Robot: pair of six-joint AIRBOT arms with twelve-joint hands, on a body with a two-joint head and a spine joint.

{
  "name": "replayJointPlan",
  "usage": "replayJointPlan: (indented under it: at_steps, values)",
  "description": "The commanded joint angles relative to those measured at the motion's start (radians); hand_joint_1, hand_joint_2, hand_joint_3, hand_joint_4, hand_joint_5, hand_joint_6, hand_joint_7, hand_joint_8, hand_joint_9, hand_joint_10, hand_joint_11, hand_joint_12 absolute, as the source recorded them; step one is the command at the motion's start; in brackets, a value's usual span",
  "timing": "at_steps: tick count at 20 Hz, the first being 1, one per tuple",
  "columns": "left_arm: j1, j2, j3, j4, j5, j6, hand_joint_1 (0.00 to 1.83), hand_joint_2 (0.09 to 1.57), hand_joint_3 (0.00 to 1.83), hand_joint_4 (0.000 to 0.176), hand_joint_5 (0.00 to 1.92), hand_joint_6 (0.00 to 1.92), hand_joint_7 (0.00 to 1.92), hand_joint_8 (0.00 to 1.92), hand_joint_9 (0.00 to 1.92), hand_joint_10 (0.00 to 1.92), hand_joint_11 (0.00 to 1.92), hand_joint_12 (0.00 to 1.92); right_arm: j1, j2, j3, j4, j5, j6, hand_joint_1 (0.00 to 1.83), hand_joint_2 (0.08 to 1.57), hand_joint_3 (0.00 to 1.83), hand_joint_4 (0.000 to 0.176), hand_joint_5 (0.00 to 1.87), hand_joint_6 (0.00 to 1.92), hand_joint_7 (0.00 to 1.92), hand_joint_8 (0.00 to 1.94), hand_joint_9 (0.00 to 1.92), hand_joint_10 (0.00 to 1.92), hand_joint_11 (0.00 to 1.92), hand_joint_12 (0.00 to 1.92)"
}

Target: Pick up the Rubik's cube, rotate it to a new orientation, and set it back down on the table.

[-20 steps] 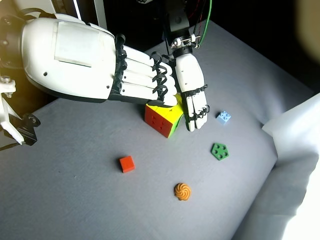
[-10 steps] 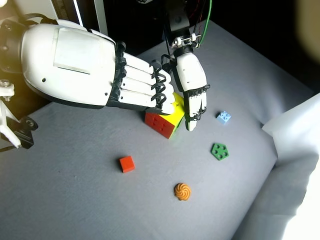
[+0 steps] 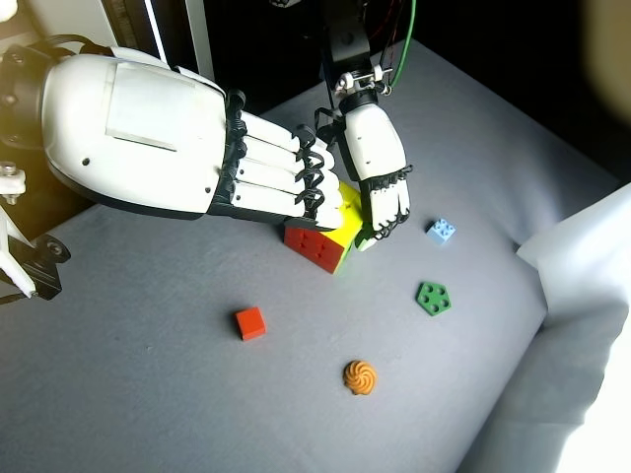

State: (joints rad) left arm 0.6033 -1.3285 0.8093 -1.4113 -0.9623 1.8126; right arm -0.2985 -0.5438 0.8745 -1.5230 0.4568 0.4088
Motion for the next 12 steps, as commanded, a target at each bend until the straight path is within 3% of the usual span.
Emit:
replayJointPlan:
  at_steps: [1,2,3,4,6,8,10,12]
  values:
    - [-0.002,0.002,-0.008,0.054,-0.008,-0.011,1.08,1.11,0.00,0.000,0.98,1.01,0.64,0.56,0.32,1.06,0.02,1.66,0.008,0.000,-0.002,0.050,-0.003,-0.011,0.02,1.13,0.00,0.000,0.08,0.00,0.07,0.00,0.04,0.00,0.00,0.16]
    - [-0.008,0.006,-0.012,0.057,-0.008,-0.013,1.09,1.11,0.00,0.000,0.99,0.99,0.67,0.54,0.34,1.13,0.04,1.71,0.010,0.000,-0.002,0.050,-0.003,-0.035,0.03,1.13,0.00,0.000,0.09,0.00,0.08,0.00,0.05,0.01,0.00,0.20]
    - [-0.016,0.009,-0.014,0.065,-0.008,-0.014,1.13,1.12,0.00,0.000,0.97,1.01,0.68,0.72,0.40,1.31,0.16,1.82,0.015,0.000,-0.002,0.050,-0.003,-0.057,0.01,1.13,0.00,0.000,0.09,0.00,0.08,0.00,0.05,0.00,0.00,0.21]
    - [-0.024,0.013,-0.014,0.072,-0.008,-0.018,1.13,1.13,0.00,0.000,0.93,1.07,0.67,0.78,0.43,1.32,0.23,1.78,0.021,0.000,-0.002,0.050,-0.002,-0.068,0.00,1.13,0.00,0.000,0.10,0.01,0.09,0.01,0.06,0.01,0.00,0.22]
    - [-0.045,0.022,-0.014,0.083,-0.003,-0.021,1.13,1.16,0.00,0.000,0.89,1.13,0.60,0.77,0.37,1.16,0.19,1.64,0.032,0.001,-0.002,0.050,0.011,-0.069,0.00,1.13,0.00,0.000,0.10,0.00,0.09,0.00,0.05,0.00,0.00,0.21]
    - [-0.064,0.028,-0.012,0.086,0.008,-0.021,1.13,1.15,0.00,0.000,0.91,1.10,0.60,0.64,0.33,0.85,0.02,1.55,0.040,0.001,-0.002,0.050,0.015,-0.069,0.02,1.13,0.00,0.000,0.12,0.00,0.11,0.00,0.08,0.01,0.00,0.31]
    - [-0.089,0.035,-0.012,0.088,0.015,-0.021,1.13,1.14,0.00,0.000,0.93,1.08,0.66,0.71,0.39,1.06,0.08,1.63,0.048,0.001,-0.002,0.050,0.025,-0.068,0.02,1.12,0.00,0.000,0.14,0.00,0.13,0.00,0.10,0.00,0.00,0.36]
    - [-0.111,0.044,-0.013,0.091,0.031,-0.021,1.13,1.16,0.00,0.000,0.89,1.13,0.62,0.97,0.41,1.30,0.14,1.73,0.058,0.002,-0.002,0.050,0.033,-0.068,0.04,1.12,0.00,0.000,0.09,0.00,0.07,0.00,0.04,0.00,0.00,0.19]
